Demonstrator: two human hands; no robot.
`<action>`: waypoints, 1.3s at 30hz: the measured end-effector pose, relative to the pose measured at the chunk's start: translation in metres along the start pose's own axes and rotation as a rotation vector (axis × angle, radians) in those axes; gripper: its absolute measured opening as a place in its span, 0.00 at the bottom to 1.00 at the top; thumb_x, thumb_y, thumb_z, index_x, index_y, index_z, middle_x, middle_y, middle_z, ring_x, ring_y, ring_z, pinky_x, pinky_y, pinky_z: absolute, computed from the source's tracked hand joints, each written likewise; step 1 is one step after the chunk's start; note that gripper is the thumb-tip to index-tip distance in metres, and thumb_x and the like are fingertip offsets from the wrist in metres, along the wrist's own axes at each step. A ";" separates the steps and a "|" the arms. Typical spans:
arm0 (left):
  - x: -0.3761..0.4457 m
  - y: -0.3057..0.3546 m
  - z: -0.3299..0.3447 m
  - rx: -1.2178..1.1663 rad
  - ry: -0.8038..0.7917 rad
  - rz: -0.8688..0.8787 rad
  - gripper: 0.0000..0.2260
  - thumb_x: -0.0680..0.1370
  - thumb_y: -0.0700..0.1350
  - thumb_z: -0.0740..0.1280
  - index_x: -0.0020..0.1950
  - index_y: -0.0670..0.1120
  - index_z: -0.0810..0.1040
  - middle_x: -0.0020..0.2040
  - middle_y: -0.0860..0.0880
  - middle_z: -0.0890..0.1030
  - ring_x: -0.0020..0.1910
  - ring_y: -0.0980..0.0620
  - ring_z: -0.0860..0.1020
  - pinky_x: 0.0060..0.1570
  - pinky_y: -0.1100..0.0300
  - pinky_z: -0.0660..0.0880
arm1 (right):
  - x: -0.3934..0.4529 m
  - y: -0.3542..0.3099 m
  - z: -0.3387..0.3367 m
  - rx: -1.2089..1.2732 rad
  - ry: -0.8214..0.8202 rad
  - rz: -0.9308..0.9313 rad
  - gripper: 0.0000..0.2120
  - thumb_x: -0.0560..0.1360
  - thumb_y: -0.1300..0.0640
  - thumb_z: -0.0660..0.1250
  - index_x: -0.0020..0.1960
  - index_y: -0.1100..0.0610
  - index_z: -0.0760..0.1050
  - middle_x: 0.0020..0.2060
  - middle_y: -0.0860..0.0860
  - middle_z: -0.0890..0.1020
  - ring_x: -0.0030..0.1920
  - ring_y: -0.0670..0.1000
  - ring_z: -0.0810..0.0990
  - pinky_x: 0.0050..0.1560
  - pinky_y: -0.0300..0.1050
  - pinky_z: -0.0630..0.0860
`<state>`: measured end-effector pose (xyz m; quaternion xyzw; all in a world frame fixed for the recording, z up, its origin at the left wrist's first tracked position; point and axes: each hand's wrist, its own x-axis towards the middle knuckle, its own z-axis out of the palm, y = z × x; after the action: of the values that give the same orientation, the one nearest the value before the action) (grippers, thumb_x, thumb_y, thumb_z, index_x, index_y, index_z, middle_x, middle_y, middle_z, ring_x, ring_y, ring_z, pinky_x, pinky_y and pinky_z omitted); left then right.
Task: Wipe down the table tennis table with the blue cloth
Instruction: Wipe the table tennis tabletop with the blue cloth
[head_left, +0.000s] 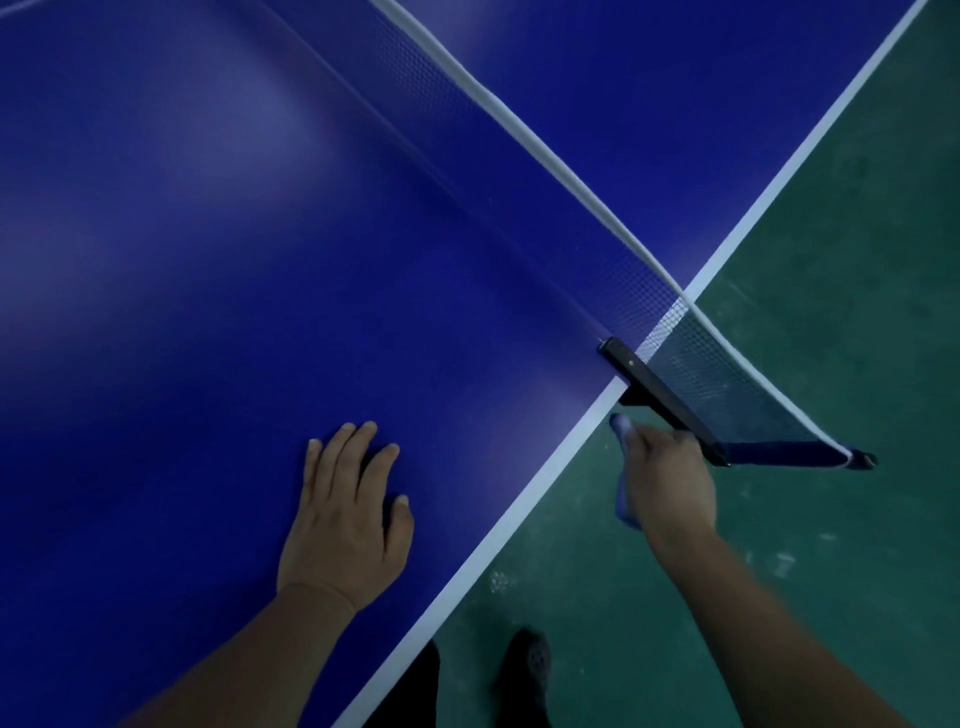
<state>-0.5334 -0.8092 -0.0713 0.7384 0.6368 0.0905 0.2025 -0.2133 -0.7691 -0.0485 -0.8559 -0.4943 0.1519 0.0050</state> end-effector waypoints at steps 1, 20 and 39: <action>0.000 0.000 0.000 -0.005 0.001 0.001 0.23 0.78 0.51 0.55 0.68 0.40 0.73 0.73 0.40 0.68 0.76 0.41 0.62 0.78 0.44 0.47 | -0.006 -0.005 -0.002 0.071 0.065 -0.040 0.15 0.84 0.47 0.57 0.62 0.48 0.79 0.58 0.54 0.76 0.51 0.55 0.75 0.46 0.45 0.67; -0.004 -0.001 -0.005 -0.135 0.295 -0.244 0.20 0.79 0.47 0.58 0.65 0.37 0.76 0.70 0.37 0.71 0.73 0.39 0.65 0.76 0.41 0.53 | 0.060 -0.259 0.050 0.351 0.061 -0.953 0.13 0.78 0.60 0.64 0.60 0.62 0.79 0.59 0.59 0.79 0.58 0.56 0.76 0.59 0.36 0.68; -0.173 0.085 0.043 -0.160 0.603 -1.049 0.19 0.78 0.45 0.58 0.62 0.35 0.77 0.68 0.37 0.72 0.68 0.36 0.69 0.76 0.43 0.56 | 0.035 -0.121 0.032 0.125 0.153 -0.971 0.11 0.78 0.69 0.66 0.60 0.67 0.81 0.60 0.68 0.78 0.58 0.70 0.76 0.59 0.57 0.69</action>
<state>-0.4692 -0.9950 -0.0537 0.2506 0.9361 0.2313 0.0856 -0.3080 -0.6817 -0.0689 -0.5336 -0.8242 0.0979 0.1626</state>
